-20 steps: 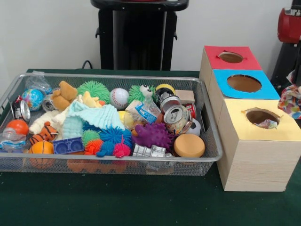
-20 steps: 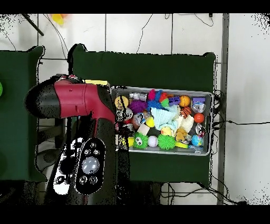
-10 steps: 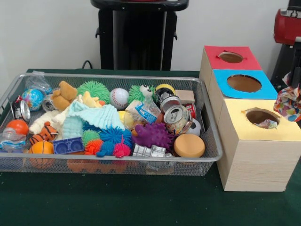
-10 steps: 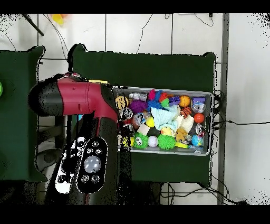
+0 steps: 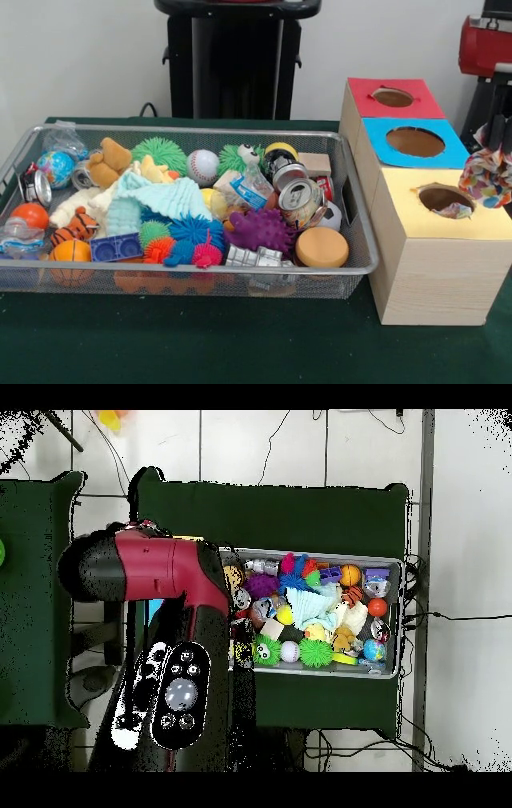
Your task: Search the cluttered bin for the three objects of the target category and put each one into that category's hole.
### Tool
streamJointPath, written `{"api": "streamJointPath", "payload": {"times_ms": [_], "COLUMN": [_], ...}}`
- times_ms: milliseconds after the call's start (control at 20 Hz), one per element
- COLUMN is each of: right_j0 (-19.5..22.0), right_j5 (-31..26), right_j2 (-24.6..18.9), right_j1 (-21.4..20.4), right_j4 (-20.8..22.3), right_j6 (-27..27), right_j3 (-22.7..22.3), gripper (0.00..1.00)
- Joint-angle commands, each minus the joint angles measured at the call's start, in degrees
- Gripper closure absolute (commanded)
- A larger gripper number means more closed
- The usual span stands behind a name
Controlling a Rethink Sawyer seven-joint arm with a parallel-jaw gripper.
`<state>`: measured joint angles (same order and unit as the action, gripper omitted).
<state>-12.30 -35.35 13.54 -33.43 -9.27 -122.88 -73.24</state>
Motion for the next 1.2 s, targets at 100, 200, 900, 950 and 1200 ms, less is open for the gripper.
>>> {"api": "streamJointPath", "payload": {"times_ms": [100, 200, 900, 950, 1200], "right_j0": [3.23, 3.75, 4.64, 4.65, 4.21], "right_j5": [0.34, 1.28, 2.46, 2.29, 2.43], "right_j2": [-3.06, -3.58, -4.76, -4.77, -5.16], "right_j1": [1.02, 1.52, 2.10, 1.94, 0.12], "right_j4": [-1.01, -0.79, -0.45, -0.44, -0.67], "right_j6": [-8.08, -7.59, -7.36, -7.25, -7.11], "right_j3": [-6.11, -6.71, -9.23, -9.59, -13.27], "gripper": [1.00, 1.00, 1.00, 1.00, 1.00]}}
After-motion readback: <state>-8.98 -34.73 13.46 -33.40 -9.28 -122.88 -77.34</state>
